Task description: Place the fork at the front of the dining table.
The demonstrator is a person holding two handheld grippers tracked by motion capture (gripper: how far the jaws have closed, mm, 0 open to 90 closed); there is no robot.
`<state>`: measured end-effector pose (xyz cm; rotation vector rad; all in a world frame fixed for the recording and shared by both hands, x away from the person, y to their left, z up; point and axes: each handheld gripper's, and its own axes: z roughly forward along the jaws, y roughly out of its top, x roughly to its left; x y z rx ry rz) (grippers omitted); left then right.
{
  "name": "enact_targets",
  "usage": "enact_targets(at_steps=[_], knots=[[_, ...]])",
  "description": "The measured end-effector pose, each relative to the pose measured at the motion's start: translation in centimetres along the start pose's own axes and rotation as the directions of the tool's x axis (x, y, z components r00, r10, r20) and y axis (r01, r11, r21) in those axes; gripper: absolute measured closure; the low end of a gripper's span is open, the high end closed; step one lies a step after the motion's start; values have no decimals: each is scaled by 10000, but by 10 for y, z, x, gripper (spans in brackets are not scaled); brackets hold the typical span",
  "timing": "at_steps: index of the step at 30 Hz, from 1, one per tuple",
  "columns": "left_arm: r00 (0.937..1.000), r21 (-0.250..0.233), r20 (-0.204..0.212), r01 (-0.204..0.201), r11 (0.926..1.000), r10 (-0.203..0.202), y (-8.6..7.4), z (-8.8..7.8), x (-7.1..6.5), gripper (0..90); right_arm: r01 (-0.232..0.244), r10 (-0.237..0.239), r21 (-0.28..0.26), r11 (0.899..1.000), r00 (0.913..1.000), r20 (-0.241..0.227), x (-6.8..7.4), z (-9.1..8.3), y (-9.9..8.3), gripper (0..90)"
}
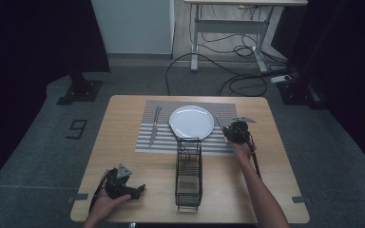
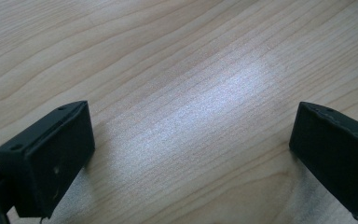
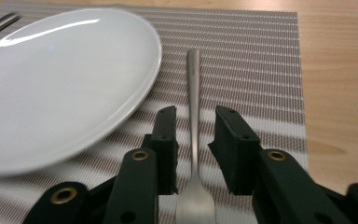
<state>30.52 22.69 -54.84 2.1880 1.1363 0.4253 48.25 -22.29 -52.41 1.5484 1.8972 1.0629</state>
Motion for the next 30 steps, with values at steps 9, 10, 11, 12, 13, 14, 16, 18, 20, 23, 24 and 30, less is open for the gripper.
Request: enact_targets(at_steps=[9,10,11,12,13,14,16,18,20,23,24,30], knots=[[10000,-2,-1,2,10000,-2,0,0,0,0,234,-213,243,9994,9963,-829,-12,-43,-30,600],[10000,-1,-1,2,10000,-2,0,0,0,0,275,-241,342,9990,9951,-954,-14,-47,-36,602],[10000,-1,0,0,10000,0,0,0,0,0,275,-241,342,9990,9951,-954,-14,-47,-36,602],[10000,-19,-3,5,10000,-5,0,0,0,0,330,-284,462,9984,9948,-980,-15,-48,-41,603],[10000,-19,-3,5,10000,-5,0,0,0,0,330,-284,462,9984,9948,-980,-15,-48,-41,603],[10000,-18,-2,5,10000,-5,0,0,0,0,333,-279,519,9981,9945,-1006,-15,-47,-43,604],[10000,-18,-2,5,10000,-5,0,0,0,0,365,-303,616,9974,9947,-984,-16,-45,-47,607],[10000,-18,-2,6,10000,-6,0,0,0,0,372,-299,739,9966,9948,-975,-15,-41,-49,616],[10000,-18,-2,6,10000,-6,0,0,0,0,453,-382,755,9961,9950,-924,-9,-36,-51,634],[10000,-17,-3,5,10000,-5,0,0,0,0,498,-438,804,9955,9962,-753,-3,-33,-51,645],[10000,-17,-4,5,10000,-5,0,0,0,0,495,-436,799,9956,9963,-740,-1,-31,-51,651],[10000,-21,-2,2,10000,-2,0,0,0,0,213,-183,639,9977,9987,-465,12,-21,-50,660]])
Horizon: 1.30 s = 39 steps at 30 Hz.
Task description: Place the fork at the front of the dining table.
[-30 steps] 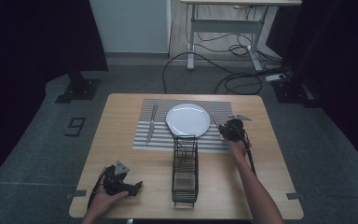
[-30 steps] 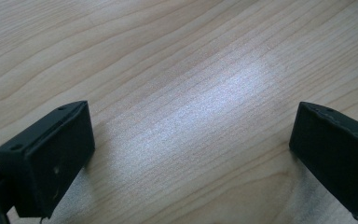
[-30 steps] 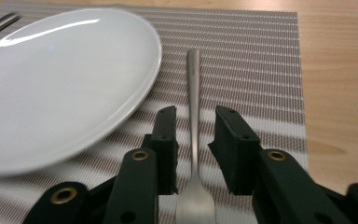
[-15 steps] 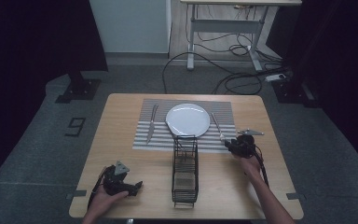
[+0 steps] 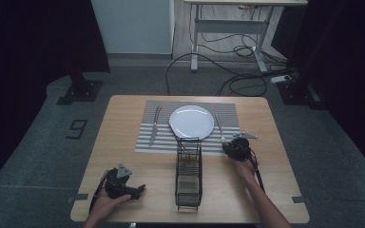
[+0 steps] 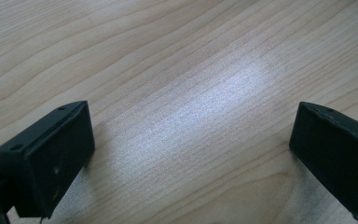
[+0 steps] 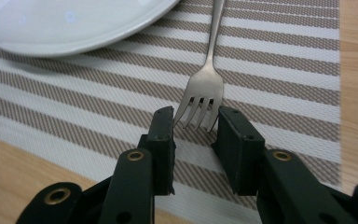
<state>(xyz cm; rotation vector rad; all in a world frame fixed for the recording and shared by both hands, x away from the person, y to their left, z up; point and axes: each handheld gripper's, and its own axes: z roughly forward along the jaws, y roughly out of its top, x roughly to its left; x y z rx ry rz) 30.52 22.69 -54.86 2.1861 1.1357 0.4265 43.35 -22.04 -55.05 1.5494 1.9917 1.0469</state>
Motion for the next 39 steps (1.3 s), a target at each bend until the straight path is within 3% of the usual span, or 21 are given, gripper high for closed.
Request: enact_targets(at_steps=[2,12,14,22,26,28,39], knots=[[10000,5,0,2,10000,-2,0,0,0,0,156,-155,-48,9999,9997,212,7,5,3,661],[10000,2,0,4,10000,-4,0,0,0,0,-250,259,-252,9994,9989,392,12,21,15,665],[10000,4,2,1,10000,-1,0,0,0,0,-448,457,-263,9986,9984,324,14,24,17,660],[10000,3,-2,2,10000,-2,0,0,0,0,-379,382,-225,9990,9992,143,18,24,16,652],[10000,4,1,2,10000,-2,0,0,0,0,-284,278,-236,9993,9993,-266,17,22,16,629],[10000,3,0,3,10000,-3,0,0,0,0,-269,244,-479,9985,9984,-509,16,15,16,603],[10000,2,-2,-3,10000,3,0,0,0,0,-387,307,-1147,9927,9970,-704,-3,-27,7,509]])
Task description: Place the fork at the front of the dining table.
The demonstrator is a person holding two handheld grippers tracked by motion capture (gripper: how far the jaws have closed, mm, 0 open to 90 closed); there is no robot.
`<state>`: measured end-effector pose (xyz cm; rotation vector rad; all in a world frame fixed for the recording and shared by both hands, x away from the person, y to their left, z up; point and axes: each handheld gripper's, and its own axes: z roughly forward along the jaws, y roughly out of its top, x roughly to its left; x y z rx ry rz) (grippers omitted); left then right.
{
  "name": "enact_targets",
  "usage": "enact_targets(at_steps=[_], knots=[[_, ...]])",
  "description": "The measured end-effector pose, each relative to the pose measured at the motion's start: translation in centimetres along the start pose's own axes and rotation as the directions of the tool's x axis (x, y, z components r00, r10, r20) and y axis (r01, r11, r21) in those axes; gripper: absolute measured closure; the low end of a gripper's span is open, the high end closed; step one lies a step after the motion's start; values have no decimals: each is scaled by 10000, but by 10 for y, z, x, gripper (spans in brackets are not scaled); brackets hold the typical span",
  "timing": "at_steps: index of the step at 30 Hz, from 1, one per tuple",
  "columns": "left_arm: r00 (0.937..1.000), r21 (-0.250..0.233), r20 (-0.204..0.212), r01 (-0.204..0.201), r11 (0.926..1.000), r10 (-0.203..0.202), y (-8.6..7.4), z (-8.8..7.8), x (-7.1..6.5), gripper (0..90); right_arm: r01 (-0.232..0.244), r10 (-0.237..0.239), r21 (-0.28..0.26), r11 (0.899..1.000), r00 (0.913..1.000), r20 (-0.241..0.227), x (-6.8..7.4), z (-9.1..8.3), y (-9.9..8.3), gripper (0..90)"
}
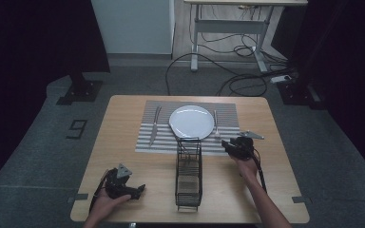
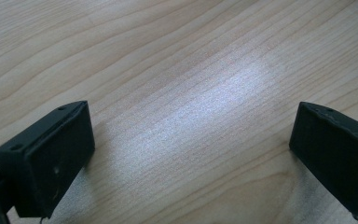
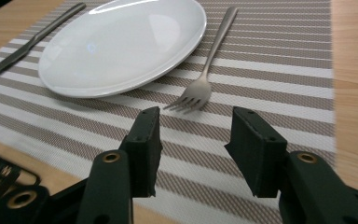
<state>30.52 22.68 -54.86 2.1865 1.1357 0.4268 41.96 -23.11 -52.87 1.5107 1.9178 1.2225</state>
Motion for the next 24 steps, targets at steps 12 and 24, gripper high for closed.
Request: enact_targets(at_steps=[12,24], knots=[[10000,0,-8,8,10000,-8,0,0,0,0,206,-211,-163,9997,9993,-295,-19,-45,-27,484],[10000,0,-20,18,10000,-18,0,0,0,0,904,-904,529,9945,9959,-13,-32,-64,-52,436]])
